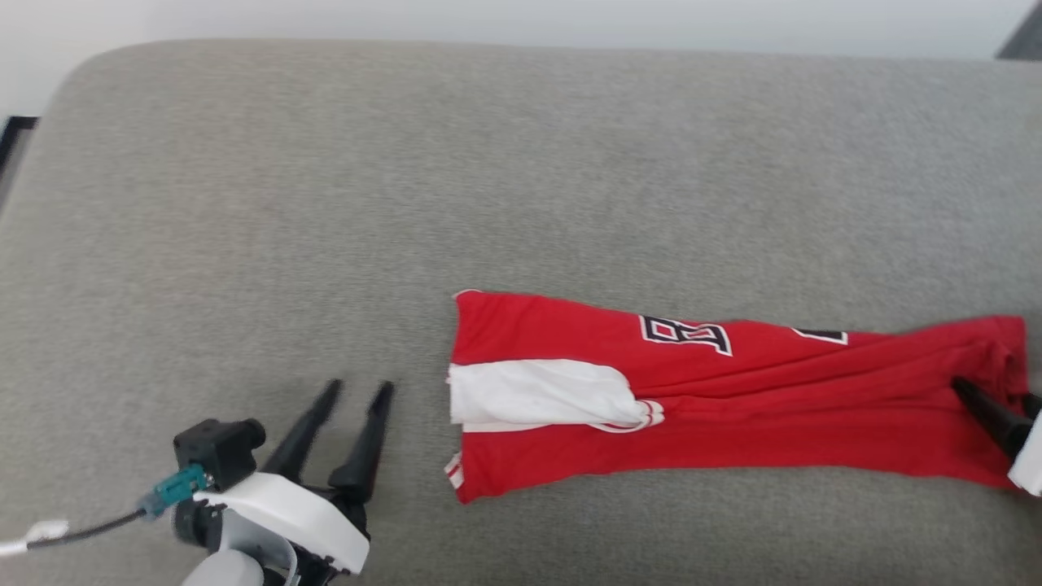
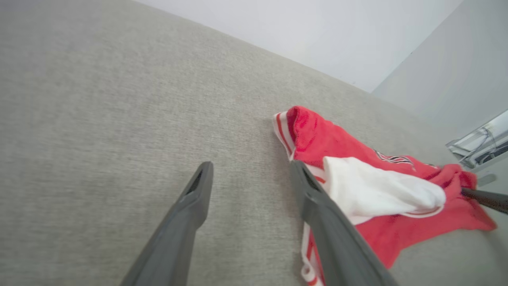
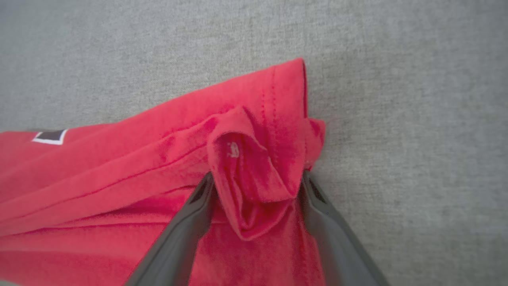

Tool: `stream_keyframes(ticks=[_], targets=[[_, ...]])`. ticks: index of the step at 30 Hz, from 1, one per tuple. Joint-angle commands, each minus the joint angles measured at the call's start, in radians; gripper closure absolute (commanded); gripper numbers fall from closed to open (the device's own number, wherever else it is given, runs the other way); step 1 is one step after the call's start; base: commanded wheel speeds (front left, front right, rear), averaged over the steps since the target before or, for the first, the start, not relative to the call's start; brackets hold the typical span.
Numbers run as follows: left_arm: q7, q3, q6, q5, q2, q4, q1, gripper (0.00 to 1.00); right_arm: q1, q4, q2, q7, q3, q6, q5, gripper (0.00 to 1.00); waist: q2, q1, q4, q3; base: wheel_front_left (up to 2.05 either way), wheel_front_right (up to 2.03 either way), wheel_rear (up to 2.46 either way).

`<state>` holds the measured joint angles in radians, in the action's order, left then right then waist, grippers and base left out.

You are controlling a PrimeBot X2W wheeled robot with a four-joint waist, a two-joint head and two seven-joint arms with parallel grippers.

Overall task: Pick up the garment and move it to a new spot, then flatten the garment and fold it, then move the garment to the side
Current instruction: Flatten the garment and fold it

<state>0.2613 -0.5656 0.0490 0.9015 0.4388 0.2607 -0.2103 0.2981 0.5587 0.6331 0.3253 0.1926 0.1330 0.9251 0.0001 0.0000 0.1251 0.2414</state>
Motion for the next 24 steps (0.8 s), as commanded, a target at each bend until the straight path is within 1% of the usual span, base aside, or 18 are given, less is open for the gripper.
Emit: stream_keyframes(ticks=[1, 4, 6, 9, 10, 11, 12, 14, 17, 18, 20, 23, 24], targets=[[0.004, 0.048, -0.015, -0.064, -0.029, 0.004, 0.021, 0.00, -0.034, 0.033, -0.015, 0.021, 0.011, -0.005, 0.009, 0.00, -0.0001, 0.0000, 0.024, -0.016, 0.00, 0.00, 0.00], [0.005, 0.162, -0.016, -0.230, -0.112, 0.004, 0.078, 0.00, -0.048, 0.071, -0.010, 0.036, -0.007, -0.005, 0.016, 0.00, -0.0001, 0.0000, 0.048, -0.031, 0.00, 0.00, 0.00], [0.005, 0.238, -0.004, -0.322, -0.165, -0.002, 0.112, 0.00, -0.063, 0.096, -0.010, 0.055, -0.010, -0.006, 0.020, 0.00, -0.0001, 0.0000, 0.062, -0.040, 0.00, 0.00, 0.00], [0.005, 0.320, 0.016, -0.474, -0.223, -0.027, 0.150, 0.00, -0.078, 0.124, -0.014, 0.084, -0.012, -0.006, 0.026, 0.00, -0.0001, 0.0000, 0.079, -0.050, 0.00, 0.00, 0.00], [0.005, 0.336, 0.020, -0.539, -0.229, -0.035, 0.157, 0.00, -0.081, 0.130, -0.016, 0.088, -0.013, -0.006, 0.028, 0.00, -0.0001, 0.0000, 0.084, -0.052, 0.00, 0.00, 0.00], [0.005, 0.349, 0.022, -0.588, -0.242, -0.048, 0.163, 0.00, -0.081, 0.134, -0.019, 0.092, -0.014, -0.006, 0.028, 0.39, -0.0001, 0.0000, 0.087, -0.054, 0.00, 0.00, 0.00], [0.005, 0.364, 0.025, -0.621, -0.260, -0.060, 0.173, 0.00, -0.081, 0.136, -0.022, 0.091, -0.013, -0.006, 0.026, 0.56, -0.0001, 0.0000, 0.091, -0.056, 0.00, 0.00, 0.00], [0.005, 0.394, 0.033, -0.687, -0.280, -0.080, 0.184, 0.00, -0.073, 0.139, -0.028, 0.091, -0.016, -0.005, 0.023, 1.00, -0.0001, 0.0000, 0.095, -0.057, 0.00, 0.00, 0.00], [0.005, 0.426, 0.046, -0.741, -0.313, -0.105, 0.201, 0.00, -0.063, 0.140, -0.035, 0.096, -0.017, -0.003, 0.025, 1.00, -0.0001, 0.0000, 0.098, -0.058, 0.00, 0.00, 0.00], [0.005, 0.426, 0.046, -0.741, -0.313, -0.105, 0.201, 0.00, -0.063, 0.140, -0.035, 0.096, -0.017, -0.003, 0.025, 1.00, -0.0001, 0.0000, 0.098, -0.058, 0.00, 0.00, 0.00], [0.005, 0.440, 0.058, -0.760, -0.325, -0.110, 0.204, 0.00, -0.052, 0.137, -0.030, 0.089, -0.022, -0.003, 0.023, 1.00, -0.0001, 0.0000, 0.096, -0.057, 0.00, 0.00, 0.00], [0.005, 0.436, 0.074, -0.778, -0.331, -0.113, 0.208, 0.00, -0.033, 0.135, -0.021, 0.071, -0.041, -0.003, 0.020, 1.00, -0.0001, 0.0000, 0.089, -0.056, 0.00, 0.00, 0.00], [0.005, 0.438, 0.073, -0.780, -0.333, -0.113, 0.211, 0.00, -0.028, 0.132, -0.015, 0.066, -0.047, -0.004, 0.020, 1.00, -0.0001, 0.0000, 0.085, -0.056, 0.00, 0.00, 0.00]])
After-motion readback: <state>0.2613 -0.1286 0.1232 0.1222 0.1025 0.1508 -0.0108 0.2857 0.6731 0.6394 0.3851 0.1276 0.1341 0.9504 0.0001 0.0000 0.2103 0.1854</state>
